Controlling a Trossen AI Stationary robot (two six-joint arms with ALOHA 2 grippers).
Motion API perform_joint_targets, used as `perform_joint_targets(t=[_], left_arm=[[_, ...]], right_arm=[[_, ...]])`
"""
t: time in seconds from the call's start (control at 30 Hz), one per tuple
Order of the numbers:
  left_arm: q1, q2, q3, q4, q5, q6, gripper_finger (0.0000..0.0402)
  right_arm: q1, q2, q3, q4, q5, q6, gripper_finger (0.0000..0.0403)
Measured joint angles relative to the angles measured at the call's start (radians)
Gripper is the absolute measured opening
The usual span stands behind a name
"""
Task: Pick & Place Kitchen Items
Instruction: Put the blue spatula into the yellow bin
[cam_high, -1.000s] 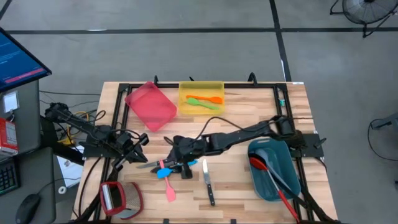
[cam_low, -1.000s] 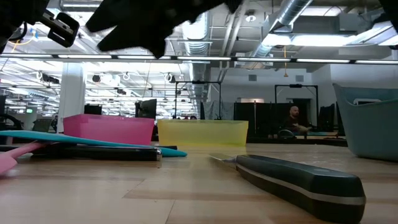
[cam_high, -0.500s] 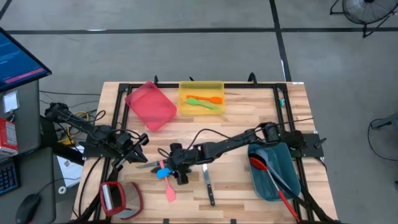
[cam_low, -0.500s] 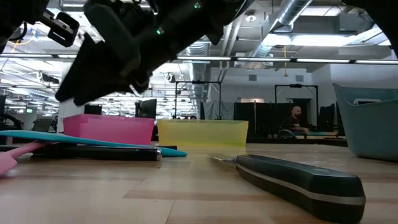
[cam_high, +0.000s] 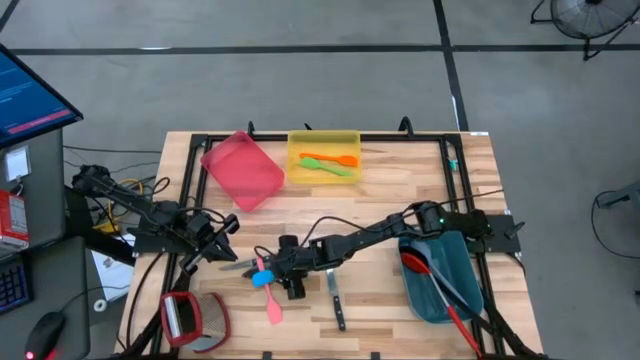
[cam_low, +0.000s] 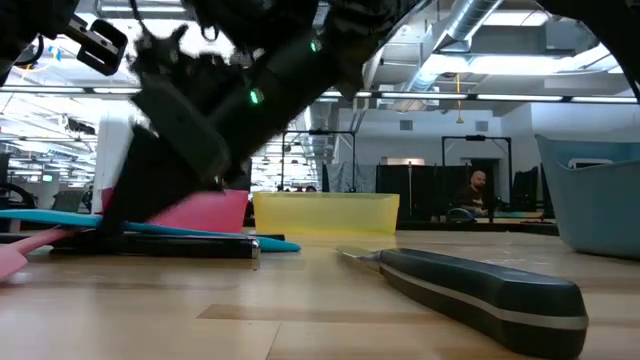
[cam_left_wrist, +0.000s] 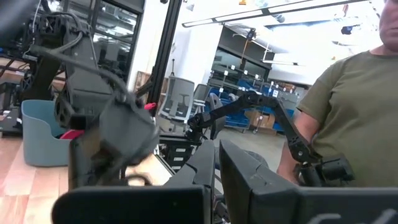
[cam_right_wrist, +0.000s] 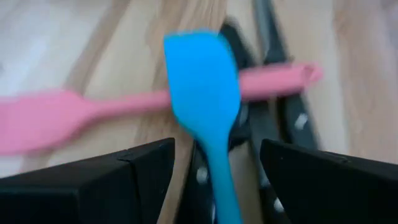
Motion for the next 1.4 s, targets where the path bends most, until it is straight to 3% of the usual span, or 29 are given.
perform_joint_targets(t=[0.27, 0.57, 0.67, 1.0, 1.4], left_arm=[[0.0, 0.0, 0.0, 0.001, 0.0, 0.0, 0.0008], [0.0, 0.0, 0.0, 0.006, 0.0, 0.0, 0.0008], [0.0, 0.0, 0.0, 0.007, 0.0, 0.0, 0.0008], [0.0, 0.0, 0.0, 0.009, 0.0, 0.0, 0.0008], [0.0, 0.0, 0.0, 0.011, 0.0, 0.0, 0.0008]], right_arm=[[0.0, 0.042, 0.006, 0.04, 0.005, 0.075, 0.0218], [-0.001, 0.043, 0.005, 0.017, -0.003, 0.09, 0.0095], [-0.001, 0.043, 0.004, 0.017, -0.004, 0.09, 0.0072], [-0.001, 0.048, 0.036, -0.007, -0.004, 0.087, 0.0115], [-0.015, 0.051, 0.064, -0.04, -0.049, 0.086, 0.0118]])
